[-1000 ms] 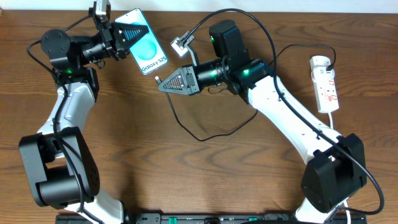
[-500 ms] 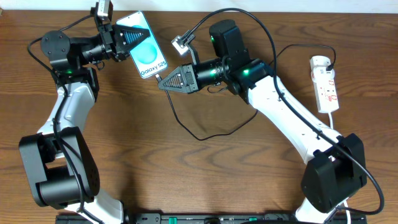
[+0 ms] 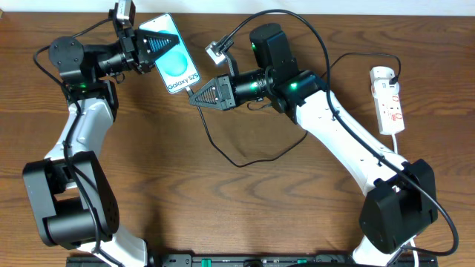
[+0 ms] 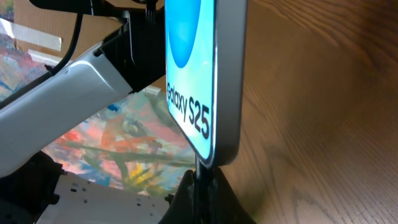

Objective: Plug charger to phone and switch on socket

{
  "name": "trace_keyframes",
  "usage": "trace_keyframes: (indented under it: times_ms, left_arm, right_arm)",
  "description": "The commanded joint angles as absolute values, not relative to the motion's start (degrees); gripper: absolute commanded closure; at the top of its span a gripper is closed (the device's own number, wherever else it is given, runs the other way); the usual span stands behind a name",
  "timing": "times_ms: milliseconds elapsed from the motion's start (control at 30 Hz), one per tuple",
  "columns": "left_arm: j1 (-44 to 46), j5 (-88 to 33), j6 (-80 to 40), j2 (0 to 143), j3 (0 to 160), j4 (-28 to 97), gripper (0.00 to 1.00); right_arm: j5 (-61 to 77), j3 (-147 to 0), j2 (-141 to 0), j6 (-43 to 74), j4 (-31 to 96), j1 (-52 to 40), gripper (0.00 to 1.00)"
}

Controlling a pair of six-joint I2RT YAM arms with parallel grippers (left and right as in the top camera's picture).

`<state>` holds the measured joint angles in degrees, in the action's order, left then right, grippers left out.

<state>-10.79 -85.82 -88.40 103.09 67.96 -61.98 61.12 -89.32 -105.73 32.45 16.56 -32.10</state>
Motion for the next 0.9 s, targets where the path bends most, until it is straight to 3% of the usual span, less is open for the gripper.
trace_keyframes:
  times_ms: [0, 267, 433, 700, 867]
  left_arm:
    - [-10.1, -86.6, -88.4, 102.8, 68.5, -63.4, 0.93]
    - [-10.9, -85.0, -88.4, 102.8, 68.5, -63.6, 0.93]
    - [-12.9, -83.7, -88.4, 102.8, 68.5, -63.6, 0.93]
    - [-13.1, -83.7, -88.4, 102.8, 68.5, -63.6, 0.93]
    - [-13.1, -83.7, -88.4, 102.8, 68.5, -63.6, 0.93]
  right_arm:
    - [61.1, -90.2, -105.0, 33.2, 16.0, -32.2, 0.99]
    - [56.3, -90.2, -105.0, 33.0, 21.5, -31.6, 0.99]
    - [39.9, -90.2, -105.0, 31.9, 35.1, -30.4, 0.99]
    - [2.7, -90.1, -105.1, 36.4, 58.0, -30.1, 0.99]
    - [-1.9, -88.0, -106.3, 36.5, 60.0, -30.1, 0.99]
